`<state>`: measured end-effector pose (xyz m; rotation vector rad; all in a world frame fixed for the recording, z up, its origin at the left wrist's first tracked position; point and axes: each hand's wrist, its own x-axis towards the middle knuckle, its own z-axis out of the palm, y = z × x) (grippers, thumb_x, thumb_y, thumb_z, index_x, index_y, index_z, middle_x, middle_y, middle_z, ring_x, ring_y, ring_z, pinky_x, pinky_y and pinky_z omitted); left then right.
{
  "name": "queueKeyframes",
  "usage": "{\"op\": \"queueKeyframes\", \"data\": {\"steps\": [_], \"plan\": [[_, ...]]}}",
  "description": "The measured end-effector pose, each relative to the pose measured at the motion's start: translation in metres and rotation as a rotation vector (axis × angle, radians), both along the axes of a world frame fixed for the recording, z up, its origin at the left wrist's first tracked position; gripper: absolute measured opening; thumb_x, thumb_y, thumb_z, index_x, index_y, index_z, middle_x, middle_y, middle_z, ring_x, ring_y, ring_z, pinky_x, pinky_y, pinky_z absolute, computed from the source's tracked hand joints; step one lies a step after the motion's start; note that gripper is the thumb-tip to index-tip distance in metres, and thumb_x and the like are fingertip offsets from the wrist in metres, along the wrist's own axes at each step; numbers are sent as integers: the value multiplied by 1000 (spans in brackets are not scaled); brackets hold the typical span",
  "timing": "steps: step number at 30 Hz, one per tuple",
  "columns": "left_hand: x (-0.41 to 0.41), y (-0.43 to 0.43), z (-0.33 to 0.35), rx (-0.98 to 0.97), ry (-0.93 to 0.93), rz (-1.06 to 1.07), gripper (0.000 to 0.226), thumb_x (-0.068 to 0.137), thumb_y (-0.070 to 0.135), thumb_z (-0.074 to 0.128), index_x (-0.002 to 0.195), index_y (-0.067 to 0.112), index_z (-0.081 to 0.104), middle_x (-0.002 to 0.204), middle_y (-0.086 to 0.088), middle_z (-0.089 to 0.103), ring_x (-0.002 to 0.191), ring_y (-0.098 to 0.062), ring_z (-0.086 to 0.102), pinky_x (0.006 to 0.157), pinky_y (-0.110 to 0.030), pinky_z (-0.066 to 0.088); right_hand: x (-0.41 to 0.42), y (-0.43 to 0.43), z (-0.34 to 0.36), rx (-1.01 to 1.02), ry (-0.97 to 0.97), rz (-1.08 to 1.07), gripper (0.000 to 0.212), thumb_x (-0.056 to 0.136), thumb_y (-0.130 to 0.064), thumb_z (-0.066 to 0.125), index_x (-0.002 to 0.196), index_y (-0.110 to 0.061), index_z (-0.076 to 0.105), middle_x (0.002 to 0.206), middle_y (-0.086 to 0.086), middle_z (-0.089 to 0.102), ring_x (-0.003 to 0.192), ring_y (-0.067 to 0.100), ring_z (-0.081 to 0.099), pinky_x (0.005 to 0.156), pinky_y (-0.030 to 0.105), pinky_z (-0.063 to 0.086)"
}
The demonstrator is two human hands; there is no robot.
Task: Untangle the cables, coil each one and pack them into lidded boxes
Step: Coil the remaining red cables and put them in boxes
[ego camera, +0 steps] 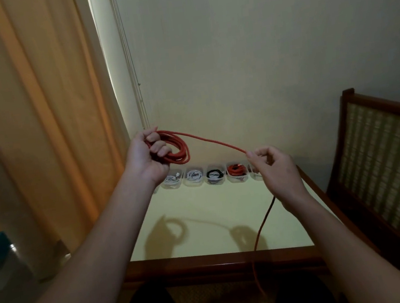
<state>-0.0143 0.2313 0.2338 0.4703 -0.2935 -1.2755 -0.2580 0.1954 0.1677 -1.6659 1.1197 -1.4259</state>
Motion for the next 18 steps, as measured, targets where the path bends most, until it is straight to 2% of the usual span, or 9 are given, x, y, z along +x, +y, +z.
{"op": "queueKeyframes", "data": {"steps": [3, 5, 7, 9, 10, 12, 15, 16, 18], "plan": [[-3, 0, 0, 36, -102, 109, 18, 101, 10, 43, 84, 15, 48, 48, 8, 41, 34, -4, 30, 35, -16, 25, -2, -1, -5, -110, 212, -54, 14, 97, -24, 66, 89, -13, 68, 67, -11, 61, 61, -6, 56, 57, 15, 42], [-10, 0, -2, 60, -260, 206, 20, 102, 9, 44, 84, 14, 50, 52, 5, 44, 37, -5, 37, 37, -16, 29, -2, -5, -10, -298, 469, -120, 17, 96, -29, 67, 84, -17, 70, 73, -8, 66, 69, 4, 60, 63, 30, 46], [-17, -1, -8, 70, -451, 292, 19, 103, 10, 45, 87, 11, 54, 56, 2, 50, 45, -9, 49, 41, -18, 35, 3, -5, -12, -436, 669, -114, 19, 95, -33, 65, 83, -20, 70, 78, -6, 67, 76, 17, 61, 66, 37, 46], [-25, -4, -15, 47, -636, 335, 14, 105, 12, 42, 109, 9, 55, 63, -2, 52, 55, -17, 60, 43, -21, 42, 9, 1, -9, -518, 762, -55, 21, 97, -37, 62, 83, -22, 68, 80, -5, 67, 78, 21, 60, 63, 37, 42], [-28, -5, -18, 41, -724, 337, 20, 106, 12, 40, 122, 9, 51, 67, -4, 52, 60, -20, 64, 44, -22, 44, 13, 2, -7, -563, 797, -32, 24, 98, -39, 60, 83, -22, 67, 80, -4, 67, 77, 22, 59, 60, 35, 38], [-35, -5, -24, 22, -891, 308, 31, 107, 13, 39, 138, 11, 43, 71, -6, 54, 68, -24, 68, 47, -24, 49, 18, 6, -2, -652, 843, -6, 36, 99, -47, 49, 79, -21, 66, 76, -3, 67, 72, 25, 59, 56, 34, 31], [-45, 2, -28, -17, -1092, 208, 36, 107, 14, 41, 143, 9, 42, 72, -6, 60, 65, -21, 69, 60, -35, 53, 24, 10, 6, -708, 763, 25, 47, 98, -53, 38, 79, -21, 66, 70, -3, 65, 65, 25, 58, 53, 34, 37], [-48, 5, -28, -30, -1131, 166, 36, 107, 14, 42, 143, 9, 43, 71, -5, 61, 59, -18, 67, 59, -35, 52, 25, 10, 9, -725, 714, 26, 46, 99, -51, 39, 79, -20, 65, 68, -3, 64, 64, 24, 57, 53, 36, 40], [-52, 11, -26, -51, -1213, 83, 34, 106, 14, 44, 139, 8, 48, 64, -1, 60, 46, -14, 56, 47, -31, 45, 26, 9, 14, -739, 619, 11, 42, 99, -49, 45, 80, -18, 66, 66, -3, 62, 61, 21, 55, 56, 38, 43]]}}
